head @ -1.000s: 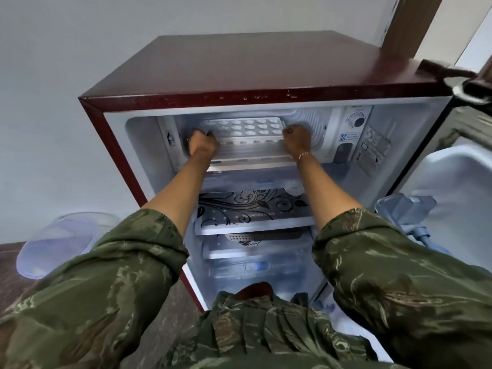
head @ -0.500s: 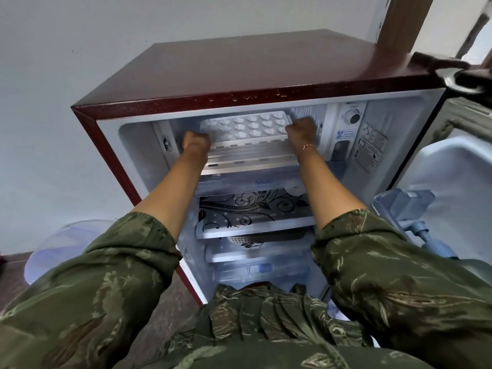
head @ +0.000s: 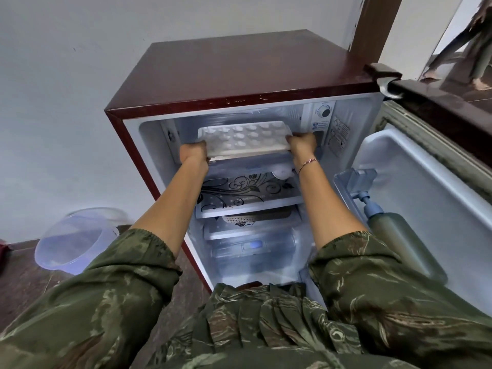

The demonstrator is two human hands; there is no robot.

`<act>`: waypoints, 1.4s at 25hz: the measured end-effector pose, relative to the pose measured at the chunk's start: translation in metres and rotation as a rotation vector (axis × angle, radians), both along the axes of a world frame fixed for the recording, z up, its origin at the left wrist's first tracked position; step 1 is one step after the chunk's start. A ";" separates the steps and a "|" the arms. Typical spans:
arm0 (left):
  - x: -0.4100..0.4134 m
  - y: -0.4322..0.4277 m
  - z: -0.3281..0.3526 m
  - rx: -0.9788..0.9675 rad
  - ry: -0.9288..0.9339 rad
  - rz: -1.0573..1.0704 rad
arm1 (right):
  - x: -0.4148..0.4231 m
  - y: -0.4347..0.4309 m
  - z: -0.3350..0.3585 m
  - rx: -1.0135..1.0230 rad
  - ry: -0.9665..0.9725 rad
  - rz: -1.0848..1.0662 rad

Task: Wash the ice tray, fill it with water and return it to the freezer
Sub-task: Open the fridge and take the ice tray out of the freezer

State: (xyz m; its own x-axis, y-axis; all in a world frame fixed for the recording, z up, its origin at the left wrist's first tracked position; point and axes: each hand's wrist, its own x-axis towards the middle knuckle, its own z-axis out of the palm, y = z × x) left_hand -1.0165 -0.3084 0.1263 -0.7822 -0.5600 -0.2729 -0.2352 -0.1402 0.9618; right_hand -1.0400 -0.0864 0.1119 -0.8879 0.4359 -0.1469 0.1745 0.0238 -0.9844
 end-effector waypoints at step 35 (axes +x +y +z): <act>0.268 0.014 -0.017 0.429 0.110 0.066 | 0.262 0.006 -0.007 -0.545 0.011 0.074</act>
